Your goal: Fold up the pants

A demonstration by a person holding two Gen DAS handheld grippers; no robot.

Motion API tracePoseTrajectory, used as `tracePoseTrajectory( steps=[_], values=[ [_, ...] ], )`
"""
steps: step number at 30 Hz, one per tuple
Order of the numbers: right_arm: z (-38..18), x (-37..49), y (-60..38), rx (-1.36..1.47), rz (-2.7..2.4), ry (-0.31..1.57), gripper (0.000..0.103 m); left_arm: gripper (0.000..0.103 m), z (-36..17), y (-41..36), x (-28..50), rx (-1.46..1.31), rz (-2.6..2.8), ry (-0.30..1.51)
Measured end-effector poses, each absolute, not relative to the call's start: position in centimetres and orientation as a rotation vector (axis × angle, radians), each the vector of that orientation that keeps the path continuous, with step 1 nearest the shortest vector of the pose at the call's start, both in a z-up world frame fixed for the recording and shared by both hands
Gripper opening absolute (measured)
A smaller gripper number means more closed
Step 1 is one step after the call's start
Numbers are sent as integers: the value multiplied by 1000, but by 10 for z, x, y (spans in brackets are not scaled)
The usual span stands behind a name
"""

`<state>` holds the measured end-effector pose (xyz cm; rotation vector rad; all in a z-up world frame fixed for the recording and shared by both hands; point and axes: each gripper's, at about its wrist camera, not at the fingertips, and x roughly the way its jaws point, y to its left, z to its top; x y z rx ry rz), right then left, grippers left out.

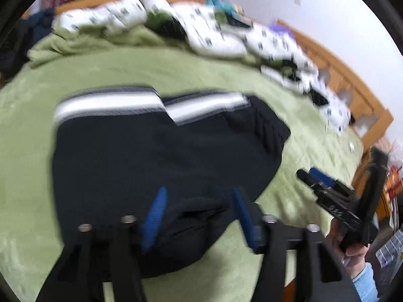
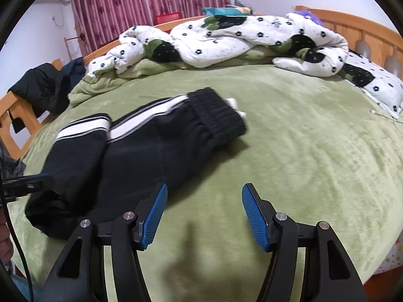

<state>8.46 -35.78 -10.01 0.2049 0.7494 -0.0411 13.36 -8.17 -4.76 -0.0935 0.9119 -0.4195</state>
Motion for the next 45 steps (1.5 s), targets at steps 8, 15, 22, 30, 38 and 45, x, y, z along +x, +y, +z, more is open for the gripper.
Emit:
tracePoseTrajectory(
  steps=[8, 15, 22, 30, 38, 45],
  values=[
    [-81, 105, -297, 192, 16, 715, 62, 57, -59, 23, 112, -136, -83, 889],
    [2, 106, -252, 195, 39, 663, 59, 57, 19, 56, 92, -242, -62, 797],
    [79, 85, -219, 146, 106, 535, 78, 58, 73, 40, 100, -227, -26, 700],
    [-14, 71, -236, 46, 161, 626, 76, 56, -38, 56, 97, -183, -33, 874],
    [-45, 86, -237, -2, 127, 695, 76, 58, -68, 79, 96, -144, 64, 904],
    [-73, 111, -228, 76, 198, 769, 76, 59, -89, 86, 80, -214, -72, 937]
  ],
)
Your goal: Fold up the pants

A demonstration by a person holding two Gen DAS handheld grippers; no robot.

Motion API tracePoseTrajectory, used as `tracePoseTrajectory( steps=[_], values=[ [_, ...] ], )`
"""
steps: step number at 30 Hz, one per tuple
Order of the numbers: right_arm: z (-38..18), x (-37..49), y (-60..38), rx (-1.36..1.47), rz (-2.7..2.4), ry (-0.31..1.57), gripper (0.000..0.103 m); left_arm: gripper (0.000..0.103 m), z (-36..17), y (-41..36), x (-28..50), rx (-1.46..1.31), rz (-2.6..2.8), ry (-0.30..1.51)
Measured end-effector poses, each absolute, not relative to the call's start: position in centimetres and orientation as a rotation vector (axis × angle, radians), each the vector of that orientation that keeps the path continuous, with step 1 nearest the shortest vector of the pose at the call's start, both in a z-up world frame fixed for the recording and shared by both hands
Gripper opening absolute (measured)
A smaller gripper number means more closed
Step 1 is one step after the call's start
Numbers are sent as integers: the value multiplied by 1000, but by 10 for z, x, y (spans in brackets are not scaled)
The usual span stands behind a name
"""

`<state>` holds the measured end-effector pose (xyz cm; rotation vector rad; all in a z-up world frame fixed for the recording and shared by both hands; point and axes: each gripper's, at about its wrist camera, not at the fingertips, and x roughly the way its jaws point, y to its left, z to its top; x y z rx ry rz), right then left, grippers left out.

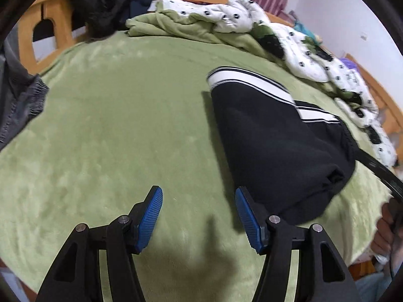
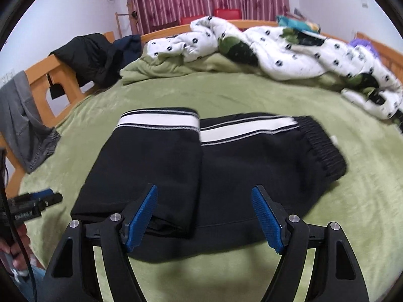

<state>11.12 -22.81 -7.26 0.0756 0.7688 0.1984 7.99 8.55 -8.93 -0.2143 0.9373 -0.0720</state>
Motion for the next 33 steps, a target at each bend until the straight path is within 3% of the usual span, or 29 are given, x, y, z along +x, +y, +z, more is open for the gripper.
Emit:
tracePoseTrajectory(
  steps=[5, 8, 10, 13, 17, 20, 23, 25, 28, 31, 33],
  values=[
    [-96, 130, -228, 157, 221, 842, 76, 60, -110, 76, 70, -257, -210, 974],
    [-111, 142, -230, 216, 221, 886, 68, 60, -119, 59, 71, -226, -257, 977],
    [-122, 150, -230, 245, 233, 923, 54, 60, -125, 46, 76, -192, -257, 974],
    [-128, 156, -229, 291, 260, 945, 42, 60, -137, 36, 85, -164, -222, 976],
    [-130, 160, -220, 288, 290, 944, 41, 37, -145, 35, 85, -214, -171, 917],
    [-139, 164, -215, 335, 330, 979, 41, 33, -146, 26, 79, -183, -144, 892],
    [-143, 164, -207, 318, 304, 989, 40, 34, -147, 23, 80, -159, -137, 882],
    [-136, 160, -202, 270, 309, 958, 28, 34, -146, 28, 83, -210, -146, 894],
    [-129, 157, -203, 266, 324, 928, 22, 37, -147, 35, 86, -284, -183, 919],
    [-124, 159, -211, 318, 329, 924, 20, 60, -149, 39, 88, -385, -260, 926],
    [-115, 158, -212, 330, 328, 913, 20, 65, -148, 36, 87, -415, -291, 931]
  ],
)
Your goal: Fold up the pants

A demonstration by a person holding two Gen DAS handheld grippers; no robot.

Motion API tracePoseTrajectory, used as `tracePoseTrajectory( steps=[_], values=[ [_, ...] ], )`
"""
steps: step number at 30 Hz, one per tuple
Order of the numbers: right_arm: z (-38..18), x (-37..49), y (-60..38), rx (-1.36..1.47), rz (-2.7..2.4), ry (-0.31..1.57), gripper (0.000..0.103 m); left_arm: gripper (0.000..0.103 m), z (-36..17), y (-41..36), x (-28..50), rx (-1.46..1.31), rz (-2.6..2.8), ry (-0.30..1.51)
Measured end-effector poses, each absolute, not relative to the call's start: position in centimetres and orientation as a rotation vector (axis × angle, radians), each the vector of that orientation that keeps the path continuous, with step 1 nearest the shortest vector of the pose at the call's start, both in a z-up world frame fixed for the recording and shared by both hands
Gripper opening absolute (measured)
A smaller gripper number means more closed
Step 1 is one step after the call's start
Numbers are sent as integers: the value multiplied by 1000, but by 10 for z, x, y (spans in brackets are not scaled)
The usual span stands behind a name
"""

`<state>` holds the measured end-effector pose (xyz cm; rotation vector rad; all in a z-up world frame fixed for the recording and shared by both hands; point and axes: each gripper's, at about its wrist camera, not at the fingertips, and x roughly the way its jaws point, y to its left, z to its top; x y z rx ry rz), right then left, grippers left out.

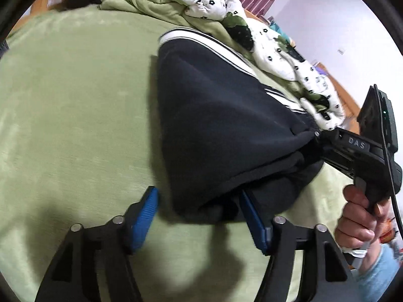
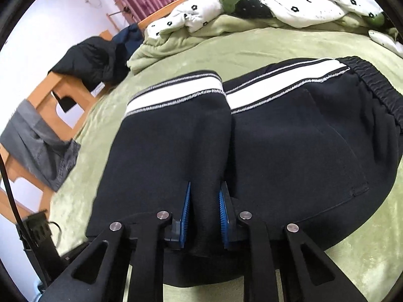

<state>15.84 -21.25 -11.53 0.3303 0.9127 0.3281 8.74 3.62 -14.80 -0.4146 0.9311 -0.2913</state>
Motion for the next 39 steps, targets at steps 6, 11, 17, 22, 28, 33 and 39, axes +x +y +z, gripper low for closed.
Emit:
tracePoseTrajectory(
  steps=[6, 11, 17, 22, 28, 33, 39],
  values=[
    [-87, 152, -213, 319, 333, 839, 19, 63, -149, 9, 81, -325, -226, 909],
    [-81, 148, -222, 281, 315, 812, 18, 62, -149, 5, 82, -364, -166, 891],
    [-74, 149, -247, 290, 287, 784, 18, 51, -149, -4, 89, -313, -92, 892],
    [-63, 147, -270, 281, 263, 740, 17, 51, -144, -23, 91, -243, -79, 889],
    [-67, 158, -307, 265, 212, 719, 17, 49, -137, -47, 96, -192, -102, 895],
    [-67, 161, -343, 286, 140, 690, 17, 49, -130, -59, 97, -144, -99, 882],
    [-66, 157, -374, 296, 98, 665, 16, 50, -121, -71, 94, -112, -138, 867]
  ],
)
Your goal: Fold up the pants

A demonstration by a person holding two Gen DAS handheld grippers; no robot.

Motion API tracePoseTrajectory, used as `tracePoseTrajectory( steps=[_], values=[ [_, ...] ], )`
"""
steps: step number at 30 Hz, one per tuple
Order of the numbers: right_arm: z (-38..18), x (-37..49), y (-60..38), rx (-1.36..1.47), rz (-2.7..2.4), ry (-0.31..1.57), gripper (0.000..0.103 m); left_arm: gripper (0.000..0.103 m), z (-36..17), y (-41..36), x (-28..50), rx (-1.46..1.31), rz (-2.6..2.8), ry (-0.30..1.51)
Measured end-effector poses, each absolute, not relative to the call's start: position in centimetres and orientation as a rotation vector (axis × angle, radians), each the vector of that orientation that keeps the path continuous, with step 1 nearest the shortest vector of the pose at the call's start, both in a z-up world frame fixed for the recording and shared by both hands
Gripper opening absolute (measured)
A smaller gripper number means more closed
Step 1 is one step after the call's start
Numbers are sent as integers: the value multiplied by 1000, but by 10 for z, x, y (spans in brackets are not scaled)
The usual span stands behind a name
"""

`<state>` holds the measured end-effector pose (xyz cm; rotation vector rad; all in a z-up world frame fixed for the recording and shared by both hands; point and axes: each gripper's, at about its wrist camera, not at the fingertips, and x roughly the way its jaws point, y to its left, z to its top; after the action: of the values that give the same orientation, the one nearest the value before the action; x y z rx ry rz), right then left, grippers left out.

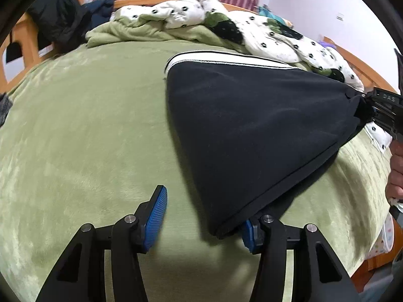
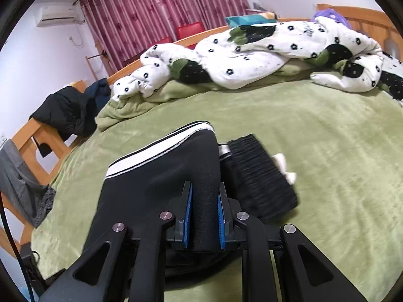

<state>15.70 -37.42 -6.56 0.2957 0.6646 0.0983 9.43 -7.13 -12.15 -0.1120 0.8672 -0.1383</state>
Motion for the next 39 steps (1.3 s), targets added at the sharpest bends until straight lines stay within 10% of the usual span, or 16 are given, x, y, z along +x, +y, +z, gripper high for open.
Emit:
tracePoseTrajectory(
  steps=[14, 20, 31, 33, 39],
  values=[
    [-111, 165, -404, 303, -27, 777, 17, 51, -133, -93, 96, -76, -160, 903],
    [-111, 161, -402, 289, -24, 772, 18, 20, -133, -104, 92, 35, -120, 870],
    [-111, 153, -403, 207, -24, 814, 26, 25, -116, -90, 87, -58, -230, 1028],
    [-102, 145, -409, 205, -39, 784, 26, 39, -105, -90, 79, -51, -292, 1033],
    [-78, 131, -428, 286, -69, 699, 46, 46, -66, -87, 72, -123, -367, 956]
  ],
)
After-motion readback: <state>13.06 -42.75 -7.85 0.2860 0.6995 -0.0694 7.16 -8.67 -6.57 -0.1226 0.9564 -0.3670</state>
